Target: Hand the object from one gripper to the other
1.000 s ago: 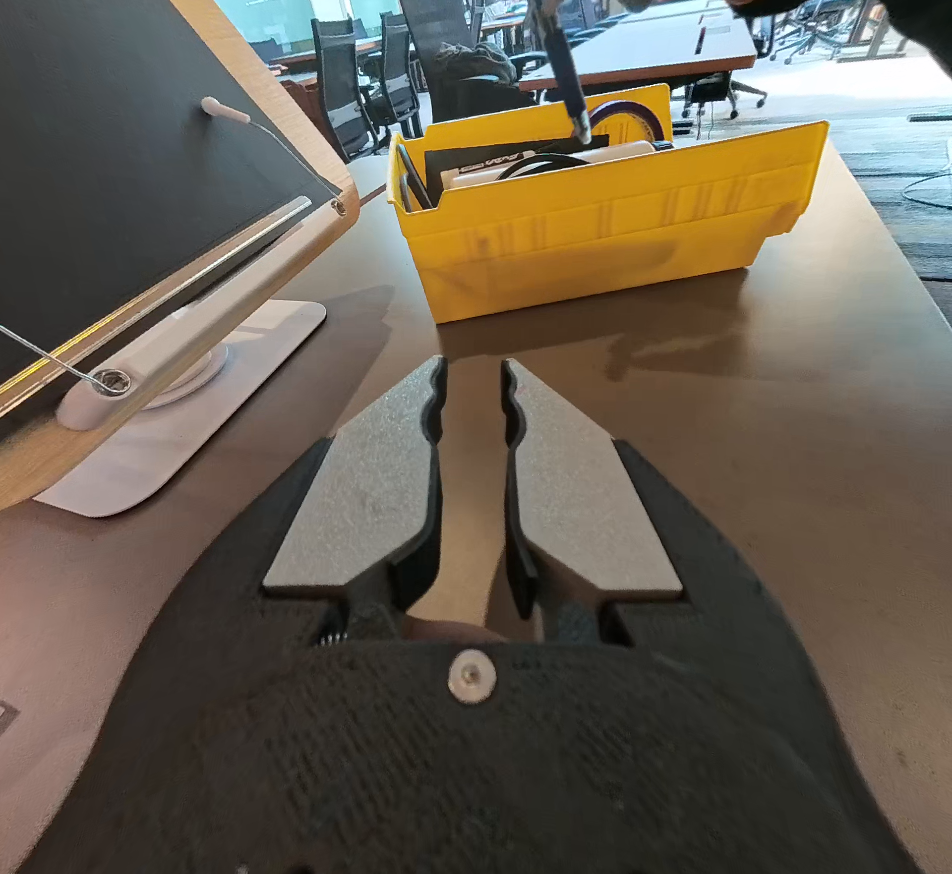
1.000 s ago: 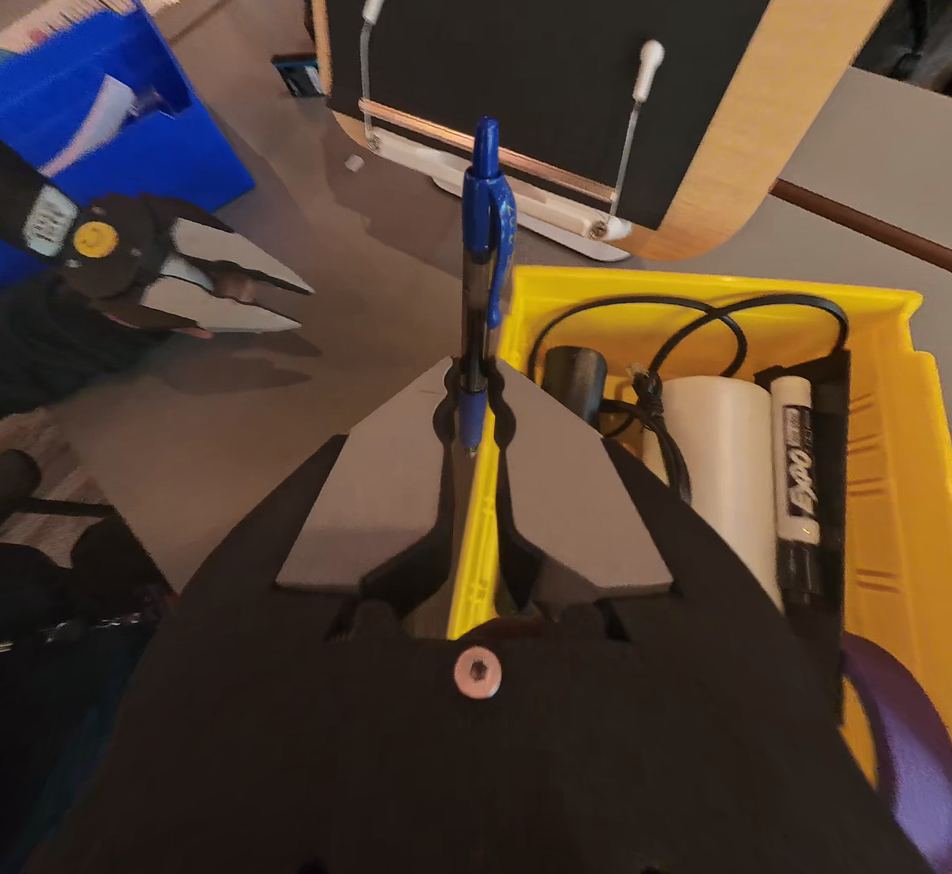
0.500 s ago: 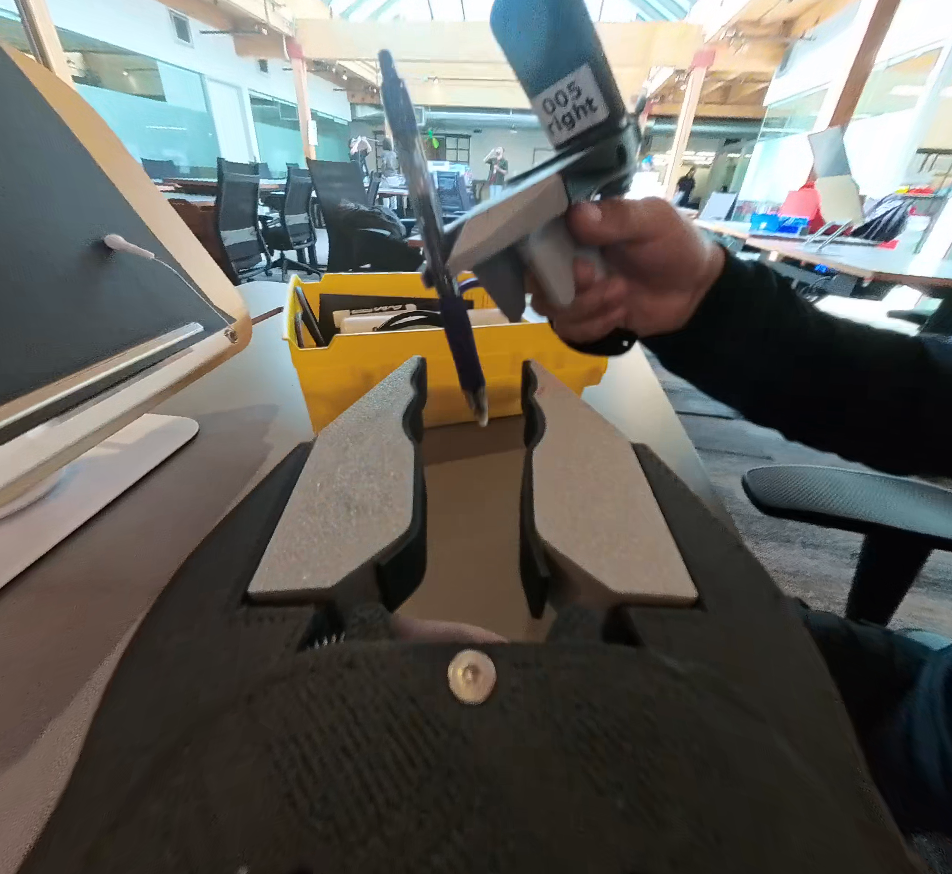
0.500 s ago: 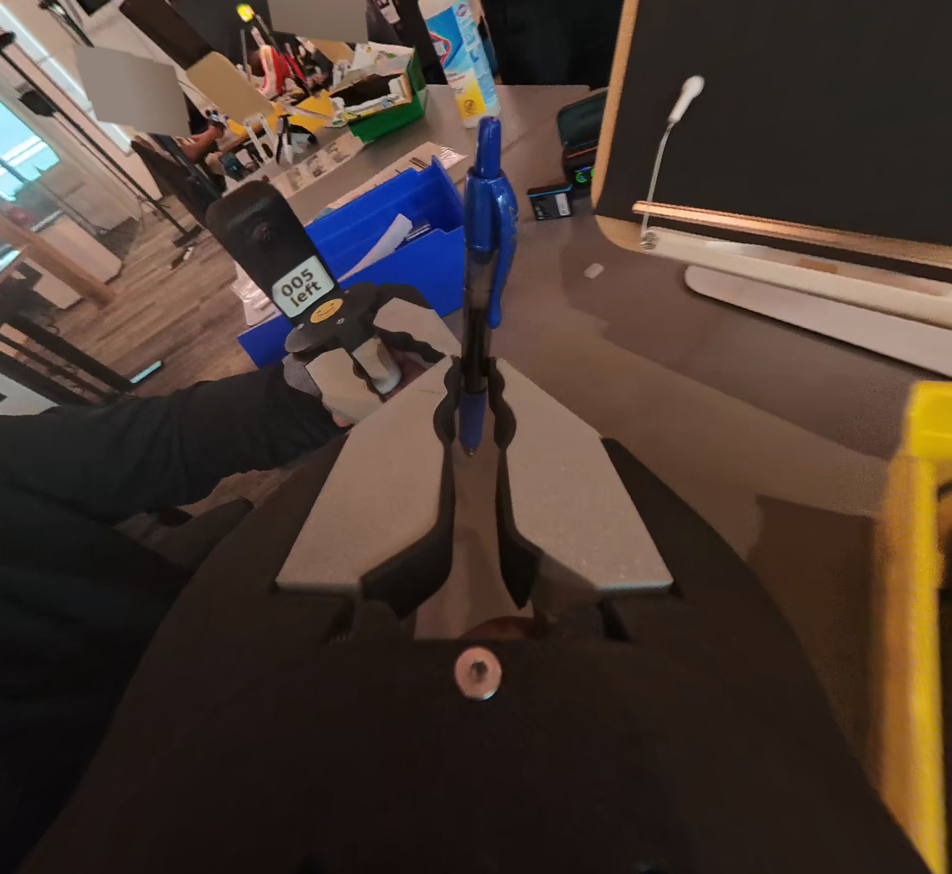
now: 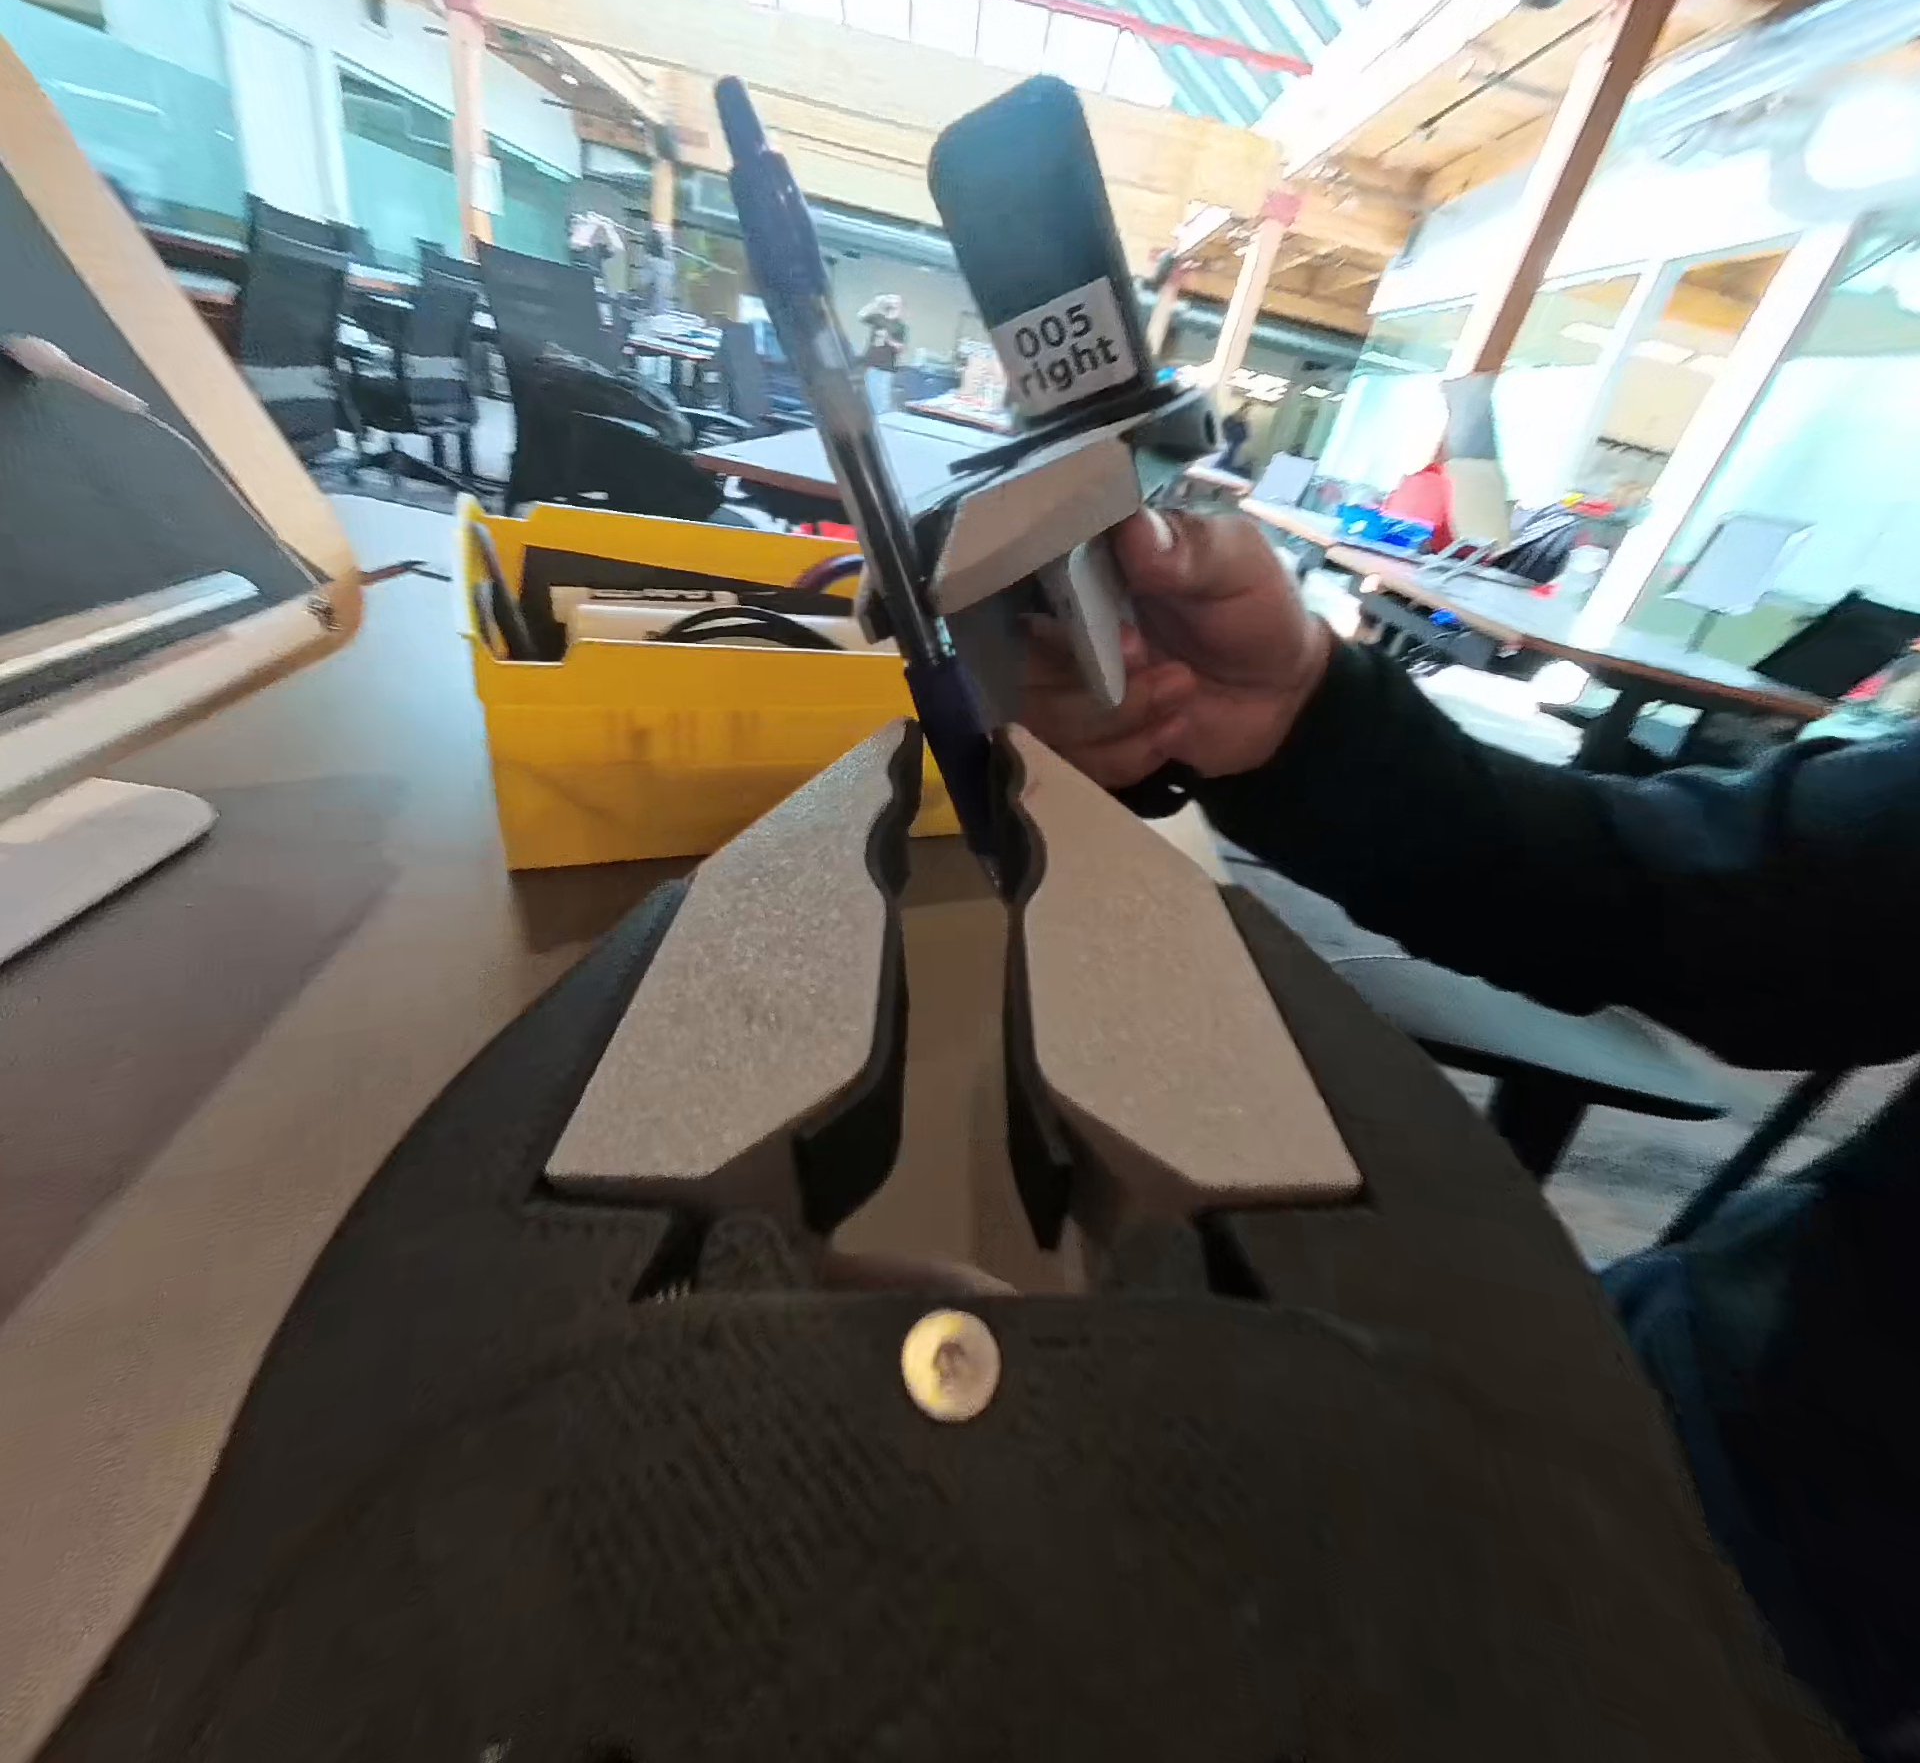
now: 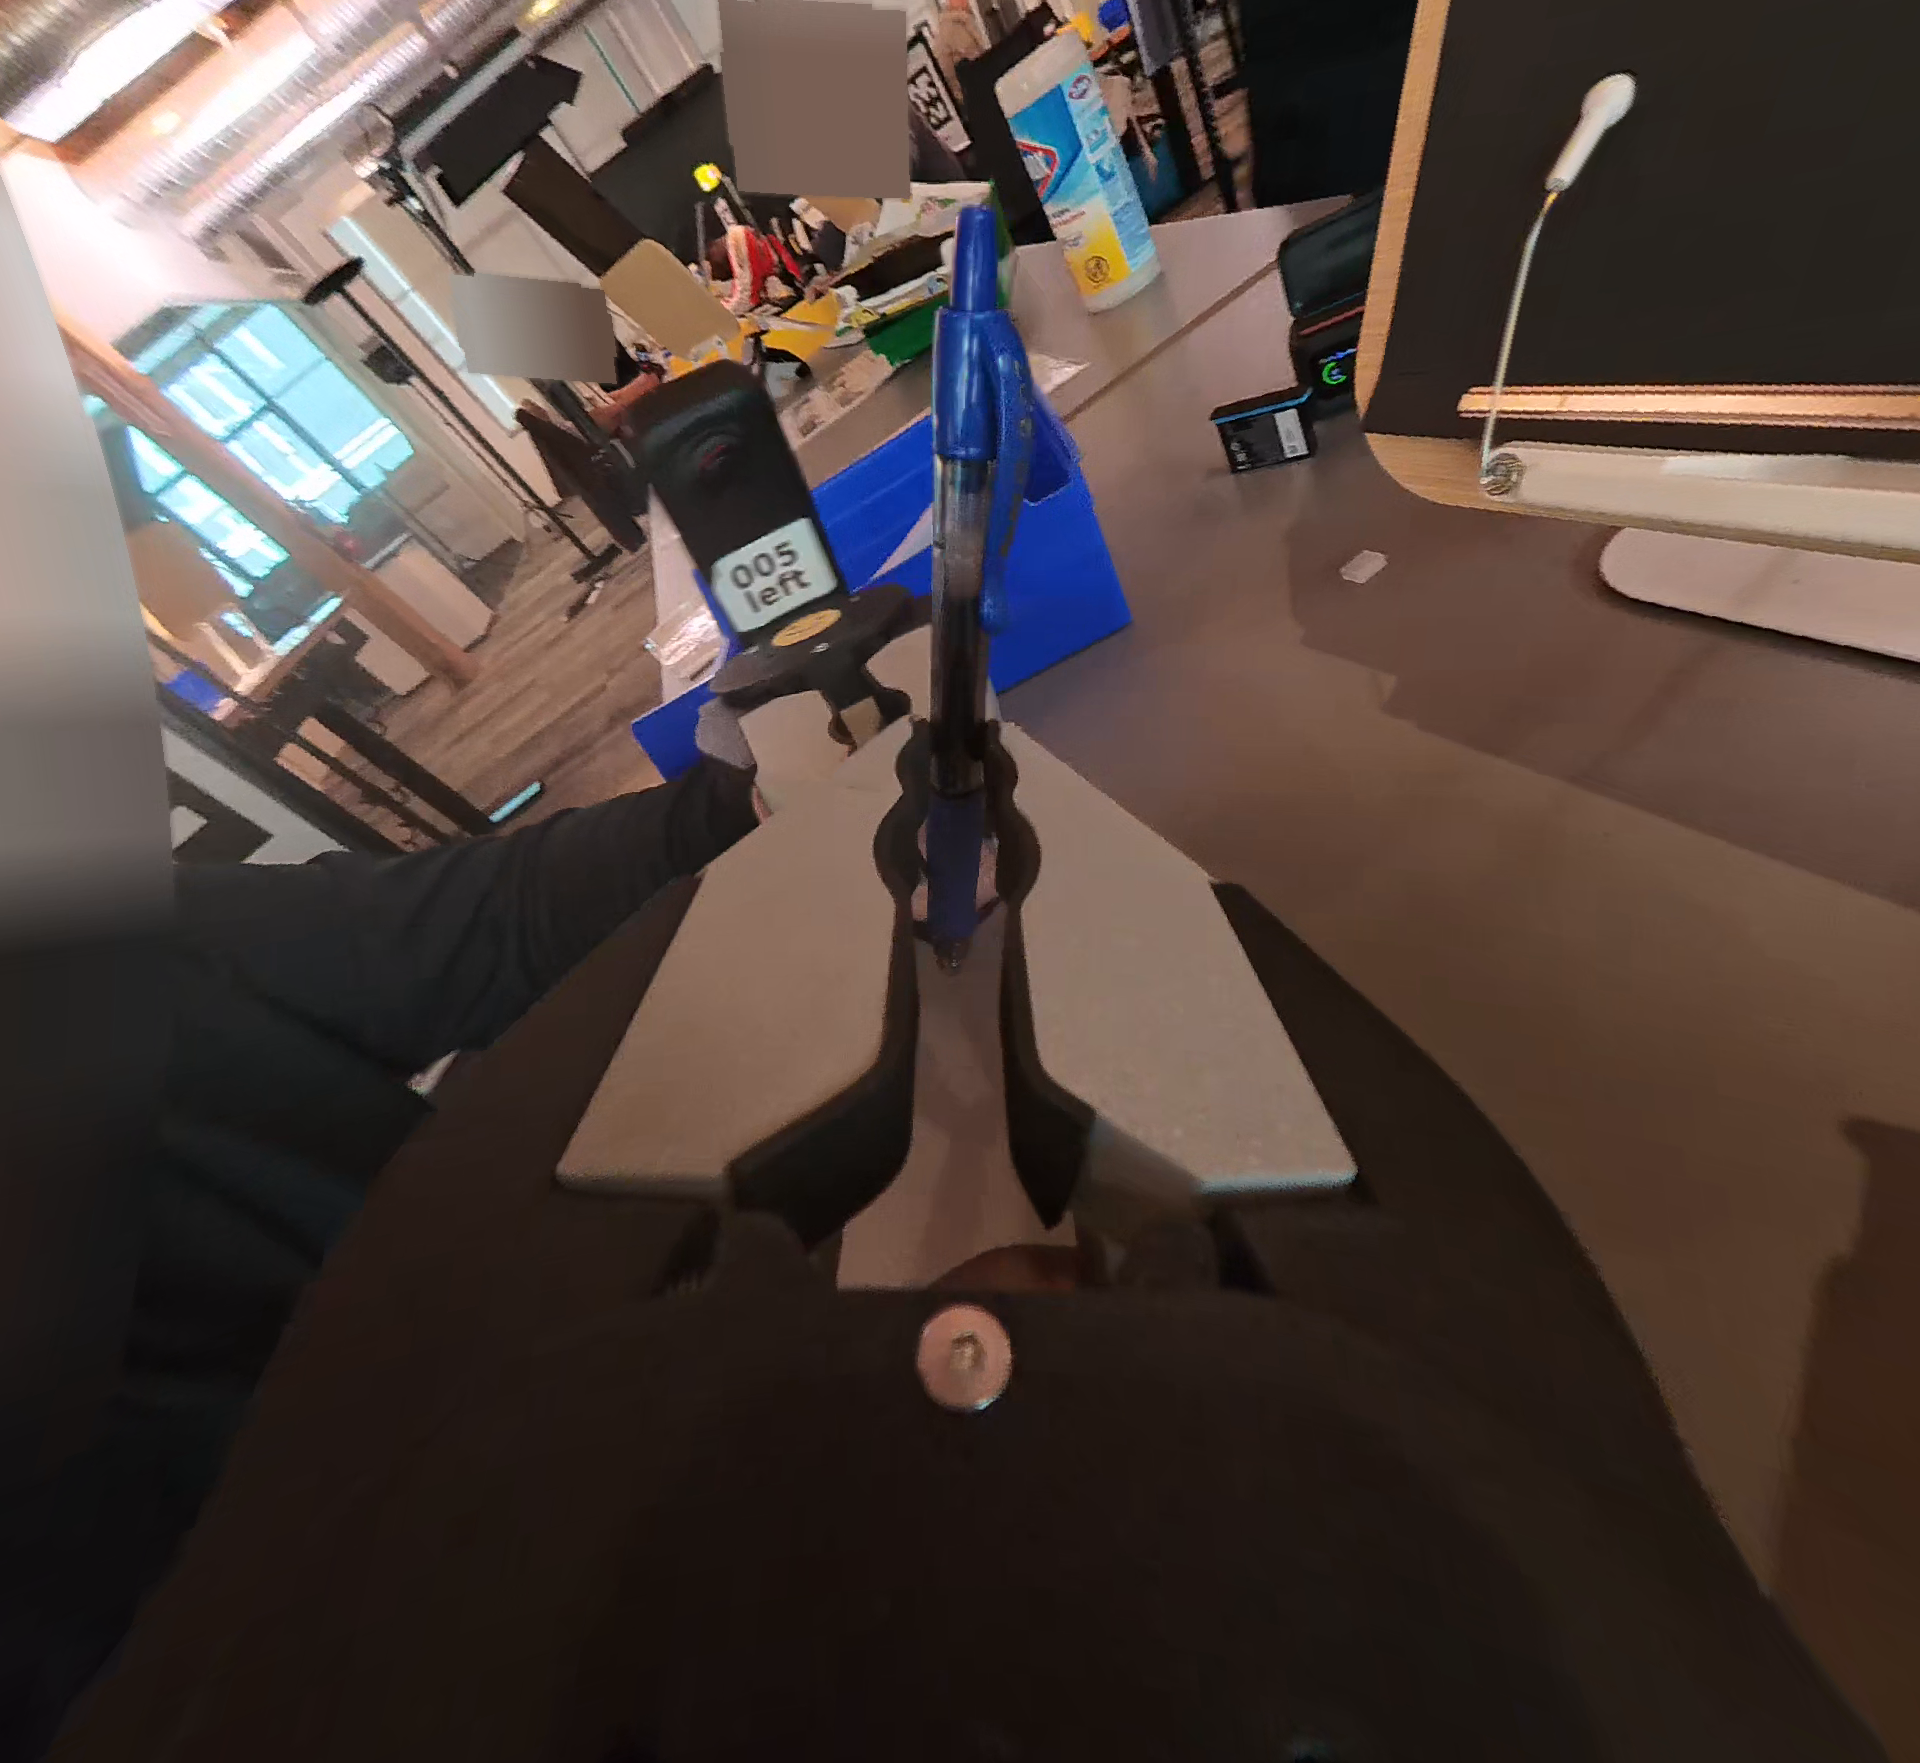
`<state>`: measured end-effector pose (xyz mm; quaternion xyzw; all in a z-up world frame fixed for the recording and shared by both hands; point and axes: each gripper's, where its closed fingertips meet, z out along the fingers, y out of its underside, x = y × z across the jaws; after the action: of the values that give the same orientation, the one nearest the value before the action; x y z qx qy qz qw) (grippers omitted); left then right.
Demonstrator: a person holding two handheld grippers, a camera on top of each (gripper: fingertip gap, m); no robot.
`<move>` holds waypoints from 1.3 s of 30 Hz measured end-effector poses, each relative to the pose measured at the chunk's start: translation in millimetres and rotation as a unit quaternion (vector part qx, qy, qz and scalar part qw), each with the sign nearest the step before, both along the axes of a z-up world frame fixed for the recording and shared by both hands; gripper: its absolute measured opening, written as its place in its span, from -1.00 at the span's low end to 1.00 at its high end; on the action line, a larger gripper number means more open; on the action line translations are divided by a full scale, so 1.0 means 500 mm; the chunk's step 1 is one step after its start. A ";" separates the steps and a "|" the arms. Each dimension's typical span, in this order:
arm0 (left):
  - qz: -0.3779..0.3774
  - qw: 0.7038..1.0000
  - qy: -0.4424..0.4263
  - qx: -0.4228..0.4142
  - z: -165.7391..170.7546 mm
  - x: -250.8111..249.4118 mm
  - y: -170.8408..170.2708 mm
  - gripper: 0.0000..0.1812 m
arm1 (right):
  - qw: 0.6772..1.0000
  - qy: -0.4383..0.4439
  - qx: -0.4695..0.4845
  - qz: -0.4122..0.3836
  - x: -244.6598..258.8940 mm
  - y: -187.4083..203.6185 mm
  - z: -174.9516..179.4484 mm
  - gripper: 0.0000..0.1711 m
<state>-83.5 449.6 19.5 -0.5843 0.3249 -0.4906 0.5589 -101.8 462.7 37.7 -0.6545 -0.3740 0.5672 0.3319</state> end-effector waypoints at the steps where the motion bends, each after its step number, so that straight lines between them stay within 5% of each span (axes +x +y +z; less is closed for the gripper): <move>1: -0.011 1.000 -0.010 -0.011 0.002 0.000 -0.002 -0.89 | 1.000 0.005 -0.004 0.003 0.001 -0.002 0.002 -0.93; 9: -0.087 0.992 -0.069 -0.058 0.024 -0.001 -0.030 -0.90 | 0.998 0.048 -0.008 0.045 0.006 -0.029 0.024 -0.94; 15: 0.110 0.986 0.097 0.084 -0.013 -0.009 0.029 -0.91 | 0.998 -0.007 0.021 -0.051 0.009 0.020 -0.005 -0.78; 20: 0.170 0.965 0.152 0.126 -0.022 -0.006 0.039 -0.91 | 0.994 -0.023 0.047 -0.098 -0.001 0.036 -0.014 -0.93; 27: 0.024 0.999 -0.002 -0.022 0.019 -0.010 0.005 -0.91 | 0.998 0.047 0.043 -0.020 -0.009 0.005 0.027 -0.93; 33: -0.103 0.984 -0.099 -0.105 0.047 -0.009 -0.035 -0.91 | 0.991 0.113 0.020 0.067 -0.009 -0.035 0.056 -0.93; 39: -0.151 0.971 -0.131 -0.134 0.056 -0.005 -0.052 -0.91 | 0.982 0.157 0.008 0.105 -0.005 -0.052 0.065 -0.94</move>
<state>-86.0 423.5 47.3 -0.5293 0.2646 -0.6804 0.4323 -104.0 436.9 70.1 -0.5119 -0.3888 0.6913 0.3300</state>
